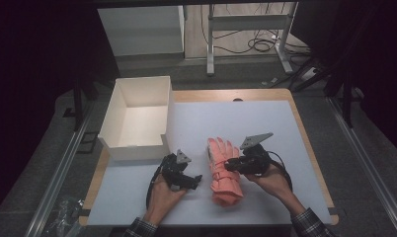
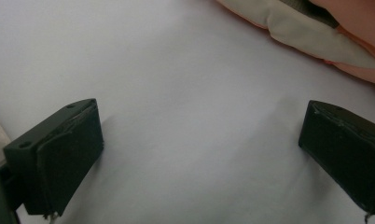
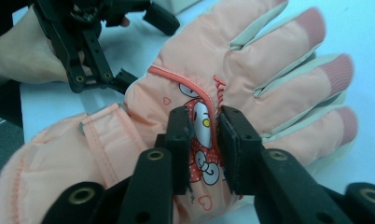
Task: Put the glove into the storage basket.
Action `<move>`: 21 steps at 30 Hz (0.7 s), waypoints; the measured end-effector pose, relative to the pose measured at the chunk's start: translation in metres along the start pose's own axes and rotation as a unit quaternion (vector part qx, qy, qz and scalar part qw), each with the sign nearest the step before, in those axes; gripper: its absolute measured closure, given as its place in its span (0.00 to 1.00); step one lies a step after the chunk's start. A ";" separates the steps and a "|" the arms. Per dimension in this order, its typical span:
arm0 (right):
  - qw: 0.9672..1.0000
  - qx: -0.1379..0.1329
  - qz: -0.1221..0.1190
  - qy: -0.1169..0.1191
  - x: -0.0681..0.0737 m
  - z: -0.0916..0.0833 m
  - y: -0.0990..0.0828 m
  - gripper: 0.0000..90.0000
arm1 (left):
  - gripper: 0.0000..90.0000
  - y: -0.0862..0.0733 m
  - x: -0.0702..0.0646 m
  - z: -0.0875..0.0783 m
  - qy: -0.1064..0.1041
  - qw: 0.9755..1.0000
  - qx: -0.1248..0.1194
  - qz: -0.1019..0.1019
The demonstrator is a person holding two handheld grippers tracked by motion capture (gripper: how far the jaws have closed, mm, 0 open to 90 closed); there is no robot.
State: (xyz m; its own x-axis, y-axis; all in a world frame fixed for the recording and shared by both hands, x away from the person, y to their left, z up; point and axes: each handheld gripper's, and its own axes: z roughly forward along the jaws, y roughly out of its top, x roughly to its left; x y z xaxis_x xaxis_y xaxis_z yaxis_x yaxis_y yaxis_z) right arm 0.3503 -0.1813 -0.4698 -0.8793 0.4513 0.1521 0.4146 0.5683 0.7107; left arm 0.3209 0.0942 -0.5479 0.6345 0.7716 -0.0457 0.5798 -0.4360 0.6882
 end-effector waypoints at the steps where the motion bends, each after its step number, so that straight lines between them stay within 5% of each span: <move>1: 1.000 -0.003 -0.003 -0.003 0.001 -0.003 0.001 0.78 | 0.01 0.000 0.000 0.000 0.000 1.000 -0.001 -0.001; 6: 0.999 -0.018 -0.017 -0.021 0.003 -0.014 0.003 0.71 | 0.02 -0.003 0.002 -0.006 0.002 1.000 0.005 -0.001; 21: 0.997 -0.045 0.003 -0.062 -0.005 -0.047 -0.033 0.68 | 0.03 -0.026 0.019 -0.040 0.036 0.999 0.000 0.003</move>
State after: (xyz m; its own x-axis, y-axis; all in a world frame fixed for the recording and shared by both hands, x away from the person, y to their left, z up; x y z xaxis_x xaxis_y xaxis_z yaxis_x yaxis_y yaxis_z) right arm 0.3298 -0.2343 -0.4614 -0.8389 0.5392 0.0736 0.3917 0.5044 0.7695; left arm 0.2980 0.1387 -0.5378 0.5992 0.8006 0.0101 0.5771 -0.4406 0.6876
